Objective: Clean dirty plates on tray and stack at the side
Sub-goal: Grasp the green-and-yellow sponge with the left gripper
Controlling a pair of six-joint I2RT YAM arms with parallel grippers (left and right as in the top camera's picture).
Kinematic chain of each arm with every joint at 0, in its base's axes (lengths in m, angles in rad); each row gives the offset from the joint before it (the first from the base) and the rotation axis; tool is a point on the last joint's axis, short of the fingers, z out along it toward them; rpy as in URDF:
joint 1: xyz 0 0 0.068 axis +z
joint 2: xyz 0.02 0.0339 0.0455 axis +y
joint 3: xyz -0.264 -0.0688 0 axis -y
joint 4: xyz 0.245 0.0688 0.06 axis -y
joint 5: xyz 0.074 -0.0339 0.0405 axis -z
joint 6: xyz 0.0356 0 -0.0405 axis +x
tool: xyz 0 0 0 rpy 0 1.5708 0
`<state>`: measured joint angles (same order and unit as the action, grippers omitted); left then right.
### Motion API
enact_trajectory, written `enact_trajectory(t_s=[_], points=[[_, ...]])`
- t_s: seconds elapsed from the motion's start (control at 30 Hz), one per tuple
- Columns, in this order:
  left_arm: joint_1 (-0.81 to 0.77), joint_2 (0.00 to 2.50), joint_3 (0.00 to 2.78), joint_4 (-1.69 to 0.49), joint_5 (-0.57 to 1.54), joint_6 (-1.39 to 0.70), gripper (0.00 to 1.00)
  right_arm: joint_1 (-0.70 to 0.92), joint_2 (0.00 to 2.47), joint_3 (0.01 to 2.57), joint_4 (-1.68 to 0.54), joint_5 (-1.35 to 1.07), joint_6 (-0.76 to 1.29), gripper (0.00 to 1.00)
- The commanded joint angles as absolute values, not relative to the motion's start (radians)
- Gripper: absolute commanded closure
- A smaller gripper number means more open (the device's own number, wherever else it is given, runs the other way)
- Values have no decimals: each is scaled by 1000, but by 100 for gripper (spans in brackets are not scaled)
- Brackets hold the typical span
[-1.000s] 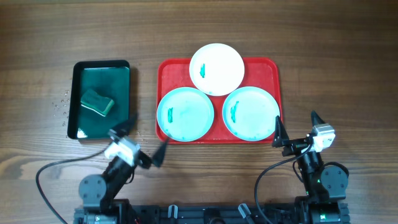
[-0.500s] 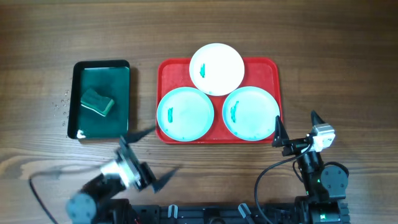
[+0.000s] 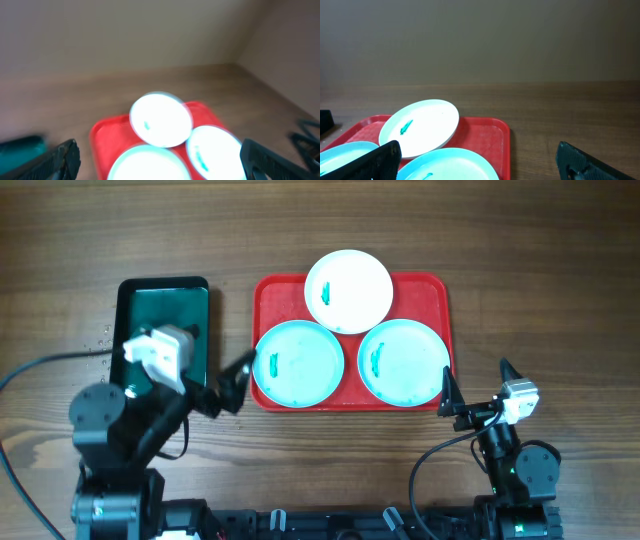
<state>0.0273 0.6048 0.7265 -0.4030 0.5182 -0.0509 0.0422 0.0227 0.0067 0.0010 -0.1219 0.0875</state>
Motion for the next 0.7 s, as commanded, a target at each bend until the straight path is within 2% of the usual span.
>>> enact_trajectory(t_s=[0.0, 0.1, 0.33, 0.53, 0.67], points=[[30, 748, 858, -545, 60, -177, 0, 37, 25, 5, 6, -105, 78, 0], [31, 916, 941, -645, -102, -270, 0, 37, 25, 5, 6, -104, 79, 0], [31, 1217, 956, -564, -104, -342, 0, 37, 25, 5, 6, -105, 79, 0], [127, 1307, 956, -561, -216, -536, 0, 37, 25, 5, 6, -104, 79, 0], [200, 1315, 956, -558, -165, -540, 0, 37, 25, 5, 6, -104, 79, 0]])
